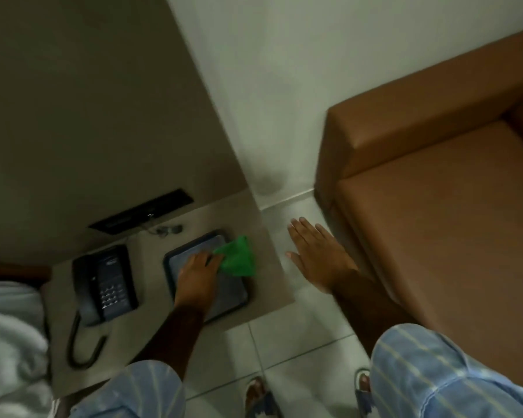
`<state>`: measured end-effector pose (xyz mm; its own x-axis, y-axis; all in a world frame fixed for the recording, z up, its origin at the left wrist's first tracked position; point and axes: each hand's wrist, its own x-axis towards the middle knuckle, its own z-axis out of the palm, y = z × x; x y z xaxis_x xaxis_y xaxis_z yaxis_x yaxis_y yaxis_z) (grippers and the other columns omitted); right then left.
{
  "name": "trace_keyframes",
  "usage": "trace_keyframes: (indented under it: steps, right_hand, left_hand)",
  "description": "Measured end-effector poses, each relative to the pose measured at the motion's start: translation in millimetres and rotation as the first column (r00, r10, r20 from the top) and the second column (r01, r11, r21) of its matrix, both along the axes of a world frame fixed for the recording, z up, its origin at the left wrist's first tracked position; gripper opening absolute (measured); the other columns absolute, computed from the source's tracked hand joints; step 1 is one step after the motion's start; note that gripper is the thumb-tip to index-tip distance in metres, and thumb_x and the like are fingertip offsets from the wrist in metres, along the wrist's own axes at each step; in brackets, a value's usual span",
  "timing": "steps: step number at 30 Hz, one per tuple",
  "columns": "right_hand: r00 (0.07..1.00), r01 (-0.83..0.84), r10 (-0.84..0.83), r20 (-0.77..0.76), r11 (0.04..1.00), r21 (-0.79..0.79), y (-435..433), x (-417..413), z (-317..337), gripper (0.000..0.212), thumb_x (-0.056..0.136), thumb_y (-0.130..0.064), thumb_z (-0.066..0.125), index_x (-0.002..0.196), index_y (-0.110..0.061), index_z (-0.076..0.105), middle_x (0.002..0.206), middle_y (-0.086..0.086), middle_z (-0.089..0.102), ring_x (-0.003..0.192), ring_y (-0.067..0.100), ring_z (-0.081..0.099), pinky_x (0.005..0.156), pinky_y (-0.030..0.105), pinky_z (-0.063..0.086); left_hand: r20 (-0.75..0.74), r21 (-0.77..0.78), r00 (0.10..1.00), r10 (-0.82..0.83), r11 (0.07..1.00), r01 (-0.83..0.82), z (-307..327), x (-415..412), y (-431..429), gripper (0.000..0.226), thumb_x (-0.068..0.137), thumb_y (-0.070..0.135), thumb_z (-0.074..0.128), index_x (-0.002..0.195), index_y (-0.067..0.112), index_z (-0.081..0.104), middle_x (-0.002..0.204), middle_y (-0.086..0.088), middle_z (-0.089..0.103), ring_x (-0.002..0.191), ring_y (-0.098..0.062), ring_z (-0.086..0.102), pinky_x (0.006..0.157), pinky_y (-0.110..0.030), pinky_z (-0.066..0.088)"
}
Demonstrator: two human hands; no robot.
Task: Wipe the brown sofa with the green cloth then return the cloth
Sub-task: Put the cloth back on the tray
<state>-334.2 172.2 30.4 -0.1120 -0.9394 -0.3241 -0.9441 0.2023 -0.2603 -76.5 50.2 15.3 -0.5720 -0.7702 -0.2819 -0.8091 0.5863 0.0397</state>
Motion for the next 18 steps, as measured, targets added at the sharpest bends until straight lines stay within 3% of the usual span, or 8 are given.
trace_keyframes:
  steps: [4,7,11,13,15,18]
  right_hand:
    - [0.997,-0.069,0.073,-0.021,0.987,0.146,-28,55,-47,0.065,0.117,-0.045,0.025,0.172,-0.014,0.007,0.180,0.005,0.002,0.166,0.020,-0.001,0.136,0.044,0.002]
    - [0.997,-0.075,0.073,0.019,0.983,0.169,-30,82,-87,0.065,0.117,-0.037,0.035,0.172,-0.014,0.009,0.179,0.005,0.008,0.166,0.021,0.005,0.135,0.042,0.007]
    - [0.993,-0.120,0.115,0.039,0.980,0.160,-11,101,-140,0.070,0.115,-0.035,0.043,0.171,-0.010,0.012,0.179,0.009,0.009,0.166,0.026,0.007,0.134,0.039,0.008]
    - [0.990,-0.142,0.140,0.020,0.979,0.147,-1,105,-157,0.075,0.113,-0.038,0.047,0.170,-0.006,0.010,0.178,0.013,0.005,0.166,0.030,0.004,0.133,0.042,0.008]
    - [0.988,-0.150,0.152,-0.006,0.982,0.112,4,108,-164,0.079,0.111,-0.040,0.049,0.170,-0.004,0.010,0.178,0.016,0.005,0.165,0.032,0.004,0.135,0.047,0.012]
    - [0.987,-0.160,0.154,0.044,0.971,0.176,-11,98,-133,0.080,0.112,-0.046,0.046,0.171,-0.007,0.008,0.179,0.013,0.003,0.166,0.030,0.004,0.134,0.043,0.012]
  left_hand:
    - [-0.053,0.084,0.998,0.029,0.996,-0.024,-37,52,-15,0.050,0.073,-0.007,0.063,0.121,0.009,0.066,0.116,-0.022,0.064,0.107,-0.043,0.060,0.089,-0.049,0.055]
    - [-0.096,0.151,0.993,0.062,0.987,-0.047,-70,65,-9,0.055,0.074,-0.002,0.064,0.127,0.009,0.062,0.124,-0.024,0.060,0.117,-0.042,0.057,0.097,-0.049,0.052]
    - [-0.065,0.265,0.990,0.126,0.959,-0.105,-113,76,21,0.074,0.087,0.029,0.057,0.152,0.016,0.023,0.160,-0.015,0.022,0.147,-0.032,0.022,0.122,-0.045,0.026]
    - [-0.110,0.243,0.988,0.112,0.967,-0.082,-125,81,38,0.083,0.089,0.051,0.046,0.154,0.016,0.006,0.164,-0.010,0.005,0.152,-0.028,0.005,0.124,-0.046,0.014]
    - [-0.086,0.216,0.993,0.082,0.974,-0.062,-127,82,44,0.090,0.088,0.069,0.032,0.154,0.015,0.002,0.165,-0.011,0.000,0.152,-0.027,0.000,0.124,-0.047,0.010]
    - [-0.035,0.267,0.995,0.094,0.960,-0.081,-103,76,33,0.098,0.084,0.079,0.022,0.154,0.013,0.003,0.165,-0.012,0.002,0.152,-0.026,0.001,0.124,-0.051,0.013]
